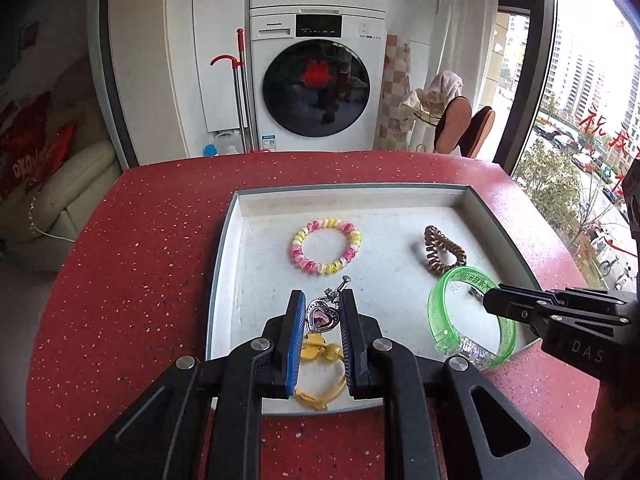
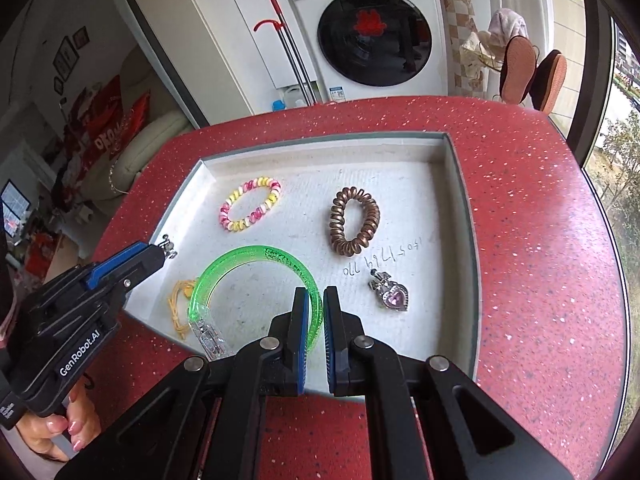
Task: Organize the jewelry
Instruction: 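Carry the heart pendant and green bangle into the tray and lower them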
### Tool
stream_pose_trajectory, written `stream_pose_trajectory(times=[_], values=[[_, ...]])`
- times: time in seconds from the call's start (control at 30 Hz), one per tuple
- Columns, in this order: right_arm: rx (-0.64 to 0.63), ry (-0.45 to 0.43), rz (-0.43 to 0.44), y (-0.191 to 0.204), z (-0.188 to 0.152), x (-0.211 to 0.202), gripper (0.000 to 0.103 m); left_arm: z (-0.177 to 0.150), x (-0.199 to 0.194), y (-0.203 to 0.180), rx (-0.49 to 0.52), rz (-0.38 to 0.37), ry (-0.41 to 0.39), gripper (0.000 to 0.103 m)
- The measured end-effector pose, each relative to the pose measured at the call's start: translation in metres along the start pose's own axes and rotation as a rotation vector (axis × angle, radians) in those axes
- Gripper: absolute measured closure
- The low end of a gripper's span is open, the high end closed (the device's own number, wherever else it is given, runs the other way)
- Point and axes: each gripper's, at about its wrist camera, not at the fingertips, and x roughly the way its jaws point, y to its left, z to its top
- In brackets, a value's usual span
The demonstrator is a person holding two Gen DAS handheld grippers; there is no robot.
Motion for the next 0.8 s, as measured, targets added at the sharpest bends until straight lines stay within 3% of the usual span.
stream_pose_trajectory(times=[0.37, 0.8], values=[[0.009, 0.041, -0.053, -0.015, 0.01, 0.029, 0.095, 0.005, 0.041, 0.001, 0.011, 0.034, 0.051, 0.068], [-0.035, -0.011, -0.145, -0.02, 0.02, 0.031, 0.095, 0.002, 0.066, -0.008, 0.032, 0.07, 0.089, 0.068]])
